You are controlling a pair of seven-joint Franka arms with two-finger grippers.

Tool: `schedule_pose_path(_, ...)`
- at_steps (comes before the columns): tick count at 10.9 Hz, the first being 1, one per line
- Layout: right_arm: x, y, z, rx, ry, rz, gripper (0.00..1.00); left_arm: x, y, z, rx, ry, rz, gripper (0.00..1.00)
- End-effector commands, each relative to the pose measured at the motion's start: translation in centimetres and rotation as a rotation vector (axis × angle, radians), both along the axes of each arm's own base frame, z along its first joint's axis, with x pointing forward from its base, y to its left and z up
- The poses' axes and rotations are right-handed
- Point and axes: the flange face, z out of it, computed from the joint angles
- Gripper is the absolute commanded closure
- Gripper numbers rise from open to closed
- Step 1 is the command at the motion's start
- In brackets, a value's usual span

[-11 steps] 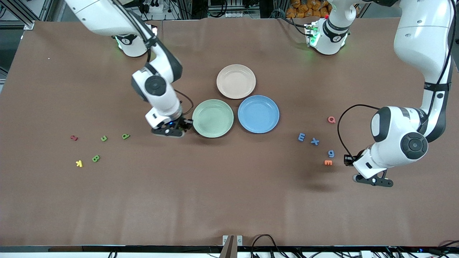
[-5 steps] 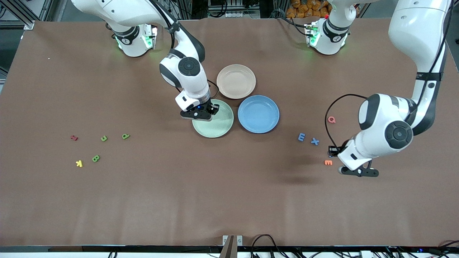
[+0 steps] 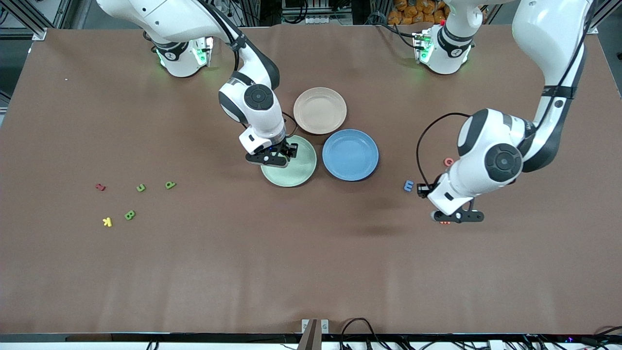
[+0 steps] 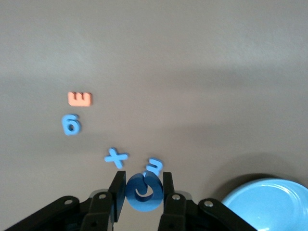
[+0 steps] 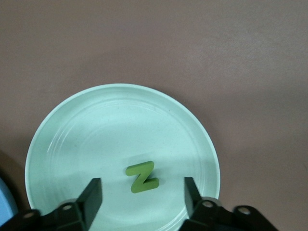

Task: Sort letters by color into matching plates
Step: 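Place the green N on the green plate with the right gripper, then carry the blue C onto the blue plate with the left gripper and release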

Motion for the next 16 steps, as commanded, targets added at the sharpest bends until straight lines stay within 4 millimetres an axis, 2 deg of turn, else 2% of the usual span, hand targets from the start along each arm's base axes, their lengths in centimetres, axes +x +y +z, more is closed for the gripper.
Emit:
schedule_pose_path(1,2.2,-2.2,0.7,-0.011,-0.008,-0.024,0.0,-2.4,-2.4,-0.2,0.004,0.028,0.047,1.0)
schedule_pose_path(5,7.5,-10.4,0.9,-0.023,-0.007,-0.012,0.0,-5.4,-9.4,-0.4,0.087,-0.01,0.065,1.0)
schedule_pose_path(7,9.8,-16.2,0.3,-0.042,0.015,-0.024,0.0,-7.2,-12.8,-0.9,0.107,-0.016,0.068,1.0)
schedule_pose_path(10,11.8,-23.2,-0.5,-0.073,0.023,-0.058,0.0,-8.9,-15.6,-2.6,0.111,0.002,0.064,1.0)
schedule_pose_path(12,12.6,-28.4,-1.0,-0.09,0.033,-0.068,0.0,-9.4,-16.5,-3.5,0.124,0.0,0.075,1.0)
schedule_pose_path(14,13.3,-32.7,-1.0,-0.091,0.037,-0.08,0.0,-9.8,-17.1,-4.6,0.133,0.001,0.106,1.0)
schedule_pose_path(15,13.6,-34.7,-1.0,-0.09,0.04,-0.091,0.0,-10.8,-18.6,-4.9,0.129,-0.003,0.103,1.0)
schedule_pose_path(16,13.7,-36.4,-1.1,-0.09,0.043,-0.098,0.0,-11.2,-19.3,-5.6,0.128,0.002,0.11,1.0)
